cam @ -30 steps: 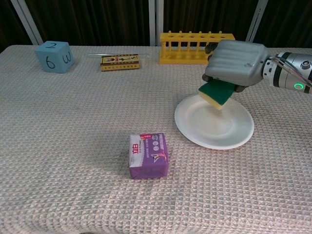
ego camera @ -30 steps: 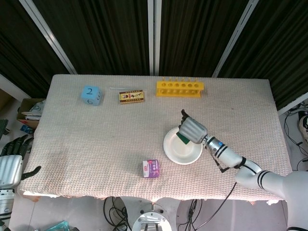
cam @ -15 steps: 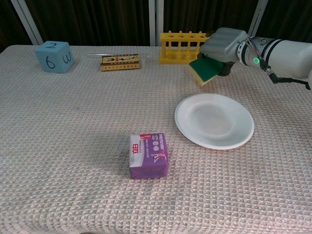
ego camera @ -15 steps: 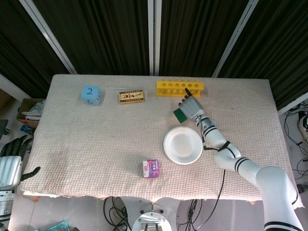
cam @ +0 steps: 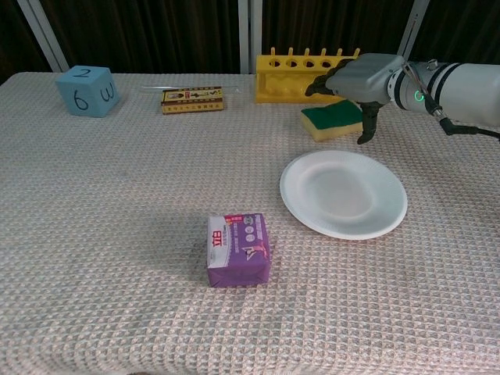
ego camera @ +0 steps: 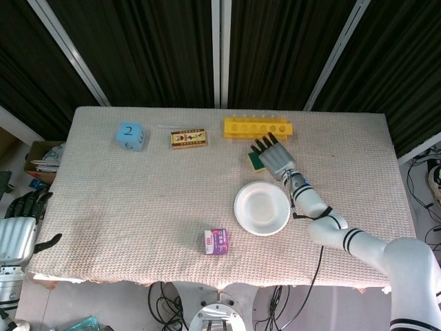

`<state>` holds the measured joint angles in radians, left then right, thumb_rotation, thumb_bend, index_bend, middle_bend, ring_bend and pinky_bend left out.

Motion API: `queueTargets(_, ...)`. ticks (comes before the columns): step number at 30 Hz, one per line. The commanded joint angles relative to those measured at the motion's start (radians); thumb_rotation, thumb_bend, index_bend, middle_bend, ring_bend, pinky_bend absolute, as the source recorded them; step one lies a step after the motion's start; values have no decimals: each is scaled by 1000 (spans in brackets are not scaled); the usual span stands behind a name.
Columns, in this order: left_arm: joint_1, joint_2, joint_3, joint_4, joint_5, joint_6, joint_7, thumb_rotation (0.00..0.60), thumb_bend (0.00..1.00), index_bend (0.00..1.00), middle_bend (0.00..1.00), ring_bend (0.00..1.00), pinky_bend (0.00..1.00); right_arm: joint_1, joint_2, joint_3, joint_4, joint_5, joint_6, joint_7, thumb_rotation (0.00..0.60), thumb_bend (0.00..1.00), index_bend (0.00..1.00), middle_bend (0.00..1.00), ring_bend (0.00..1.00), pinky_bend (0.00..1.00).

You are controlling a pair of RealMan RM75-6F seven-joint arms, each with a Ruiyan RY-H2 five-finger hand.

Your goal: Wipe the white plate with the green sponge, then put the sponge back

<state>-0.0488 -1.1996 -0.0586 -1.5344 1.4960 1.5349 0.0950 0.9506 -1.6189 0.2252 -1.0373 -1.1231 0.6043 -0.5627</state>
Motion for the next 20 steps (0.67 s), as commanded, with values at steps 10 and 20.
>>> queueTargets(10,-19,8,-13,-13,16,5,-3,600,87,148,91,101,151,-338,441,-97,-580,-139,471,132,600,80,0,87,0,0)
queueTargets(20,-31,-4,-12,-27,28,5,20,600,88,148,91,101,151,-630,517,-202,-660,-309,865,290,600,150,0,152,0,0)
